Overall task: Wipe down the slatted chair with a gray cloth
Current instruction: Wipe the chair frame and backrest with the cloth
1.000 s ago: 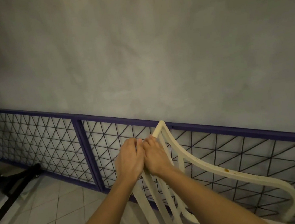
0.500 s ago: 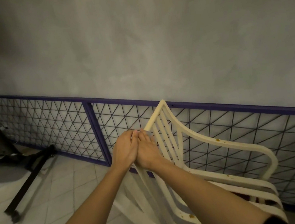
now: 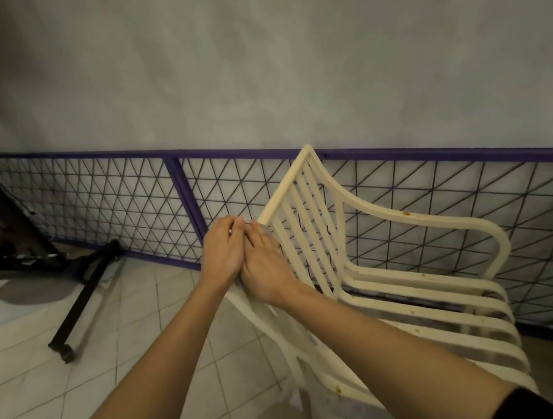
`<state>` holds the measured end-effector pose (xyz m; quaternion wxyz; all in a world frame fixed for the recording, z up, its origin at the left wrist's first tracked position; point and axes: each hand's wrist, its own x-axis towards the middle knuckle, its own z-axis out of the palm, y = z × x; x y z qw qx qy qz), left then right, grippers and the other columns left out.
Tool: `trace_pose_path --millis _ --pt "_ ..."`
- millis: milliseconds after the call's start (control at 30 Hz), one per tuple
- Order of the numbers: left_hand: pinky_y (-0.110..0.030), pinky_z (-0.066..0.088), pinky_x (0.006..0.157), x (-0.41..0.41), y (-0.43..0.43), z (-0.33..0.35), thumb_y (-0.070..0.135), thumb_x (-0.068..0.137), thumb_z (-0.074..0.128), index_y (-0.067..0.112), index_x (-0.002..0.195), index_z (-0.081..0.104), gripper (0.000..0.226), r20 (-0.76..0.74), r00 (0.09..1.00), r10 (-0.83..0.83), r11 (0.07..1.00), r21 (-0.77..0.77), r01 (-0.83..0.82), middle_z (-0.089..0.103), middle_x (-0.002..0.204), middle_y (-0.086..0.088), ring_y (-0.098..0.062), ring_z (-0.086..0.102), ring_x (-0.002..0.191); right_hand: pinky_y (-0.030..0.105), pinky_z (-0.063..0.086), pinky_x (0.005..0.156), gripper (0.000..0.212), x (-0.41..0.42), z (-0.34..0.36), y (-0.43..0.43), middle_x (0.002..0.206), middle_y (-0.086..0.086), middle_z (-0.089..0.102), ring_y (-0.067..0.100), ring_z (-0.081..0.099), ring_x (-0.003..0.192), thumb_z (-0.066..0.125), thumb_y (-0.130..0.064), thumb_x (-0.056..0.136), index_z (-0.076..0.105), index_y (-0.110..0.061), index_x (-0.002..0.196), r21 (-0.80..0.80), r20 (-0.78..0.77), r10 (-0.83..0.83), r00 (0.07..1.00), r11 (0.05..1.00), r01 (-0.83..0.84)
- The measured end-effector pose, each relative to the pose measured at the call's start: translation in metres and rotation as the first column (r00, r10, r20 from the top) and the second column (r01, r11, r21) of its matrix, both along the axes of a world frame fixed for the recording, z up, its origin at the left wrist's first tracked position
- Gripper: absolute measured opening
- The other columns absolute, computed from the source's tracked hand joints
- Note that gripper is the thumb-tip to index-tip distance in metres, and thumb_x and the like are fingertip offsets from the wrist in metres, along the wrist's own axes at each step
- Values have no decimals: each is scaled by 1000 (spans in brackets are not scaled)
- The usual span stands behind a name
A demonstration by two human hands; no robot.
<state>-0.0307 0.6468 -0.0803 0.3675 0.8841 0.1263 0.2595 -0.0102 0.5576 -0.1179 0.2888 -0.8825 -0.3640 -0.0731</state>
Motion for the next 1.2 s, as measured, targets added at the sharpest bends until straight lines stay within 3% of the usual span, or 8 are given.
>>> trace_pose_path --millis 167,400,567,633,833,900,1000,1200 --pt "-27 41 90 -16 -3 -7 30 99 45 15 107 67 27 29 999 -26 997 -68 28 58 108 -1 -11 55 98 49 9 120 71 -18 -8 -1 160 12 7 24 -9 148 44 -28 96 7 -5 152 -2 35 22 999 1000 -22" --pt "-19 44 89 -48 -16 -25 14 97 49 21 109 65 21 175 985 3 987 -160 25 54 109 5 -7 56 102 42 5 121 59 -54 -17 -15 162 8 -1 19 -11 148 36 -16 100 9 -9 153 185 -44 63 997 981 -53" --pt "-9 41 88 -60 -28 -31 10 96 52 16 106 65 17 233 972 -22 999 33 15 54 109 5 0 52 99 45 43 104 67 -67 -40 -15 160 -7 -2 26 33 137 44 -18 98 5 -26 152 301 -117 54 992 953 -17" --pt "-4 39 87 -64 -33 -33 2 91 54 15 103 65 21 221 974 -53 995 89 34 54 109 6 7 51 99 45 48 98 69 -73 -53 -20 160 -7 1 28 37 134 44 -17 98 2 -32 151 314 -138 54 989 950 -8" --pt "-15 42 94 -68 -38 -39 -16 74 54 18 90 69 41 213 973 -89 983 178 51 56 106 9 -3 52 105 41 46 94 51 -79 -113 -77 142 2 41 26 50 119 45 -24 99 30 -23 148 213 -312 2 950 975 67" --pt "-33 42 102 -70 -39 -43 -12 72 57 22 88 70 40 196 977 -80 960 280 23 57 108 14 -7 54 106 40 46 93 48 -80 -127 -96 135 2 47 24 53 114 46 -26 98 36 -23 145 193 -328 -5 945 978 72" --pt "-51 21 113 -77 -43 -50 -8 72 59 25 89 68 38 123 991 -58 911 412 3 60 115 11 -11 54 114 39 45 94 46 -82 -137 -120 132 2 52 23 54 111 48 -28 97 42 -24 142 168 -343 0 939 984 61" --pt "-53 5 118 -101 -61 -77 0 76 66 20 90 69 24 99 987 -128 768 640 35 65 110 6 -16 58 111 32 44 89 39 -85 -148 -185 122 -1 60 17 56 106 53 -32 95 52 -26 134 75 -351 -11 936 996 40"
